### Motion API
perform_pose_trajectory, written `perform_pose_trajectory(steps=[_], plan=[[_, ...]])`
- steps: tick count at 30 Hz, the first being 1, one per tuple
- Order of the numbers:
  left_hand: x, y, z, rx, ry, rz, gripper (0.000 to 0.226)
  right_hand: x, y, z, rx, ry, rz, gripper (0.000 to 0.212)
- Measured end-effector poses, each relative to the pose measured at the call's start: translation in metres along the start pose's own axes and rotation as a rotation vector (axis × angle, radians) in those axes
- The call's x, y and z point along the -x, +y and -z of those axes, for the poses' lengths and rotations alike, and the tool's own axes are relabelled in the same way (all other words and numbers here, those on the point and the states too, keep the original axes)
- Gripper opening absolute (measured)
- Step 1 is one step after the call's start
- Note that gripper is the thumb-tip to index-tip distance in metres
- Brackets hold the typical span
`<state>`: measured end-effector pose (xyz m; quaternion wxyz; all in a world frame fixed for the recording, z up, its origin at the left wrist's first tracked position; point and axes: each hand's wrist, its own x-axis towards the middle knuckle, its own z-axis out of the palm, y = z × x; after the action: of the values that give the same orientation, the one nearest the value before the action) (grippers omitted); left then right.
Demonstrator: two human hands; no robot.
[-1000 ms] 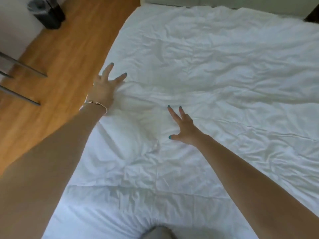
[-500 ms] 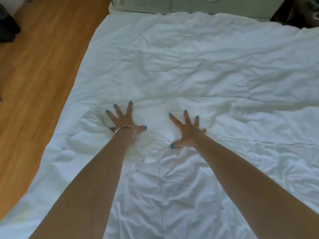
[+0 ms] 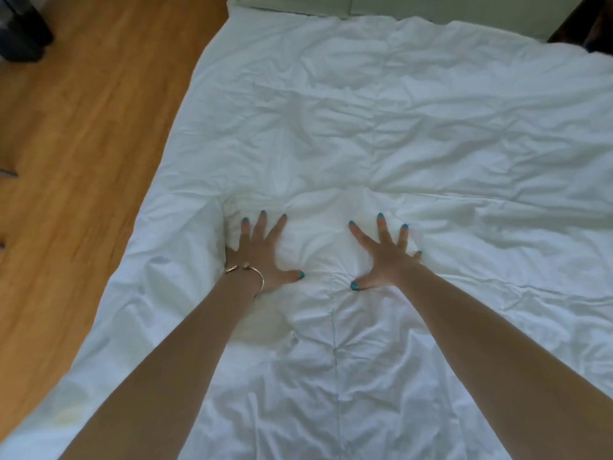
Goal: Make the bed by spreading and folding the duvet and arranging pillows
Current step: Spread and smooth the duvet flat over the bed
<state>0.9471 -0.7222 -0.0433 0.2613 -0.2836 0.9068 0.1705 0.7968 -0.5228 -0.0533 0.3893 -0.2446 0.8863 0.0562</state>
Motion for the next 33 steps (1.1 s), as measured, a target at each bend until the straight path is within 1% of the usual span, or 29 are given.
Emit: perform_pose_trajectory(steps=[1,3,5,6,7,8,9,10,11,12,13,14,16,17,18,20,22,23,25,26,27,28,30,31,32,33], plan=[[0.016,-0.013,0.003,-0.058,-0.017,-0.017,0.12,0.004,-0.007,0.001,0.015,-0.004,-0.021,0.128],[0.039,-0.037,0.013,-0.264,-0.062,-0.095,0.125,0.011,-0.015,0.003,0.037,-0.009,-0.084,0.128],[0.054,-0.077,0.035,-0.533,-0.14,-0.196,0.118,0.023,-0.028,0.006,0.051,-0.036,-0.116,0.125],[0.058,-0.095,0.054,-0.665,-0.189,-0.222,0.108,0.028,-0.033,0.007,0.053,-0.048,-0.114,0.122],[0.053,-0.119,0.069,-0.803,-0.211,-0.238,0.093,0.031,-0.037,0.008,0.058,-0.058,-0.105,0.12],[0.048,-0.14,0.084,-0.982,-0.192,-0.212,0.073,0.034,-0.04,0.009,0.071,-0.061,-0.093,0.118],[0.043,-0.158,0.102,-1.188,-0.083,-0.155,0.053,0.035,-0.044,0.011,0.096,-0.055,-0.077,0.115],[0.042,-0.172,0.118,-1.343,0.088,-0.07,0.05,0.036,-0.048,0.013,0.13,-0.043,-0.056,0.112],[0.043,-0.181,0.129,-1.37,0.259,0.06,0.053,0.037,-0.053,0.014,0.167,-0.025,-0.026,0.11],[0.041,-0.181,0.134,-1.256,0.308,0.18,0.049,0.036,-0.059,0.015,0.193,0.001,0.015,0.107],[0.038,-0.174,0.135,-1.079,0.271,0.242,0.045,0.035,-0.066,0.014,0.195,0.026,0.06,0.105],[0.037,-0.161,0.134,-0.853,0.237,0.264,0.046,0.033,-0.072,0.015,0.17,0.045,0.098,0.103],[0.037,-0.13,0.122,-0.414,0.244,0.231,0.049,0.027,-0.083,0.017,0.067,0.078,0.146,0.102],[0.034,-0.121,0.108,-0.244,0.21,0.187,0.053,0.022,-0.086,0.019,0.022,0.1,0.157,0.103],[0.029,-0.113,0.095,-0.141,0.176,0.143,0.058,0.016,-0.088,0.021,-0.011,0.128,0.162,0.104],[0.015,-0.108,0.075,-0.057,0.107,0.113,0.072,0.003,-0.086,0.028,-0.042,0.197,0.153,0.111],[-0.004,-0.111,0.07,-0.039,0.106,0.128,0.09,-0.012,-0.077,0.037,-0.06,0.241,0.12,0.118],[-0.016,-0.114,0.071,-0.041,0.096,0.127,0.1,-0.018,-0.071,0.042,-0.05,0.235,0.098,0.121],[-0.036,-0.118,0.066,-0.093,0.043,0.137,0.119,-0.03,-0.061,0.043,0.044,0.2,0.089,0.122],[-0.043,-0.117,0.062,-0.126,0.045,0.155,0.124,-0.035,-0.058,0.04,0.086,0.192,0.091,0.12],[-0.048,-0.115,0.059,-0.15,0.073,0.165,0.121,-0.037,-0.056,0.035,0.096,0.196,0.082,0.115],[-0.05,-0.111,0.058,-0.176,0.11,0.163,0.106,-0.039,-0.054,0.029,0.08,0.204,0.064,0.106],[-0.05,-0.103,0.064,-0.202,0.201,0.105,0.057,-0.038,-0.049,0.024,-0.018,0.23,0.031,0.081],[-0.05,-0.098,0.072,-0.204,0.277,0.069,0.036,-0.038,-0.046,0.029,-0.105,0.288,0.029,0.068],[-0.05,-0.096,0.08,-0.191,0.373,0.038,0.022,-0.038,-0.044,0.036,-0.186,0.37,0.038,0.058],[-0.051,-0.094,0.088,-0.162,0.459,0.012,0.014,-0.038,-0.042,0.044,-0.242,0.449,0.044,0.051]])
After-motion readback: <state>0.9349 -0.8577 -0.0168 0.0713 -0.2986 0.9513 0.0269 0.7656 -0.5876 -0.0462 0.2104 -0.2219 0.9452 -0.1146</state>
